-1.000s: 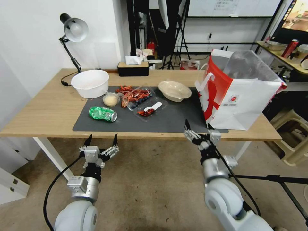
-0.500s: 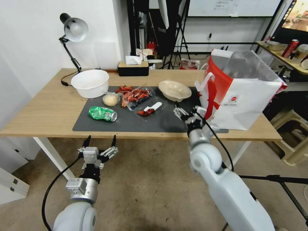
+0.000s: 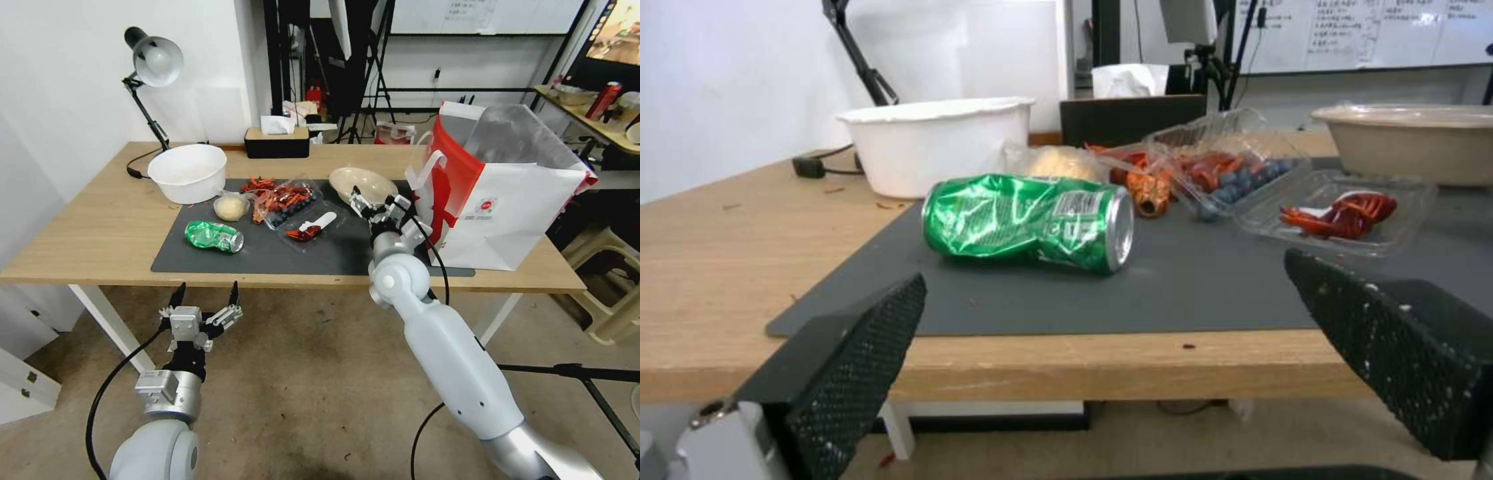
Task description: Pick up the trash from the table and place it into the takeout bag.
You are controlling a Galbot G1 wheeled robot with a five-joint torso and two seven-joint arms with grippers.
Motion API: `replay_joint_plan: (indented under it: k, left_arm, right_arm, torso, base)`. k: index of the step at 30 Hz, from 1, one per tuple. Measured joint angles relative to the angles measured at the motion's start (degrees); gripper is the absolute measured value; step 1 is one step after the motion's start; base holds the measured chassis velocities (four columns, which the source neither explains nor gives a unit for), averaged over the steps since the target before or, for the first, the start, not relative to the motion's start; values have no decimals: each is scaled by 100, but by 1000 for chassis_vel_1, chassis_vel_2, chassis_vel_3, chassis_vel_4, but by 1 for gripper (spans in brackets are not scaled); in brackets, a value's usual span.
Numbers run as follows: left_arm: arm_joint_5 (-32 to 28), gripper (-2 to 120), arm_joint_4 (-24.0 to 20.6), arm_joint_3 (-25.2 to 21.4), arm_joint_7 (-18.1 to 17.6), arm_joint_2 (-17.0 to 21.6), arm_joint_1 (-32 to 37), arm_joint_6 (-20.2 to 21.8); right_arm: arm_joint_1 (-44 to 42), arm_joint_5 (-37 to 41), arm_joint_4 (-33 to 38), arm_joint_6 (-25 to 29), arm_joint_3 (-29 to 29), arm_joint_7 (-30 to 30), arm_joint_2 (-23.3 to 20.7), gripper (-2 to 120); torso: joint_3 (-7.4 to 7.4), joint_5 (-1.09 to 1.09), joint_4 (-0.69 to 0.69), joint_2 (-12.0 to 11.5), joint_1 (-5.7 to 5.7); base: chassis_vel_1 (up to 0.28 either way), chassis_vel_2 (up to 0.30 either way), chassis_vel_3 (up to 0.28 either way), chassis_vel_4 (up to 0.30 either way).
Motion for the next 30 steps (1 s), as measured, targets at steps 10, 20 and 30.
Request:
replay_joint_plan:
  k: [10,20,30]
  left_arm:
    - [-1,100,14,18,-4,16,-5,0]
    - [-89,100,11,70,-11,32,39,5]
    - [-120,100,-27,72,-13,38,60,5]
  right_arm:
    - [134,191,-243,-83,105,91,115,100]
    - [309,394,-588,-182,327,144,349,98]
    - [368,482,-716,-333,421,229,395,67]
  torso:
    - [-1,0,0,0,0]
    - [-1,1,0,1,-1]
    - [-1,0,0,1,-1]
  base:
    - [0,0,0,0]
    - [0,0,0,0]
    - [0,0,0,0]
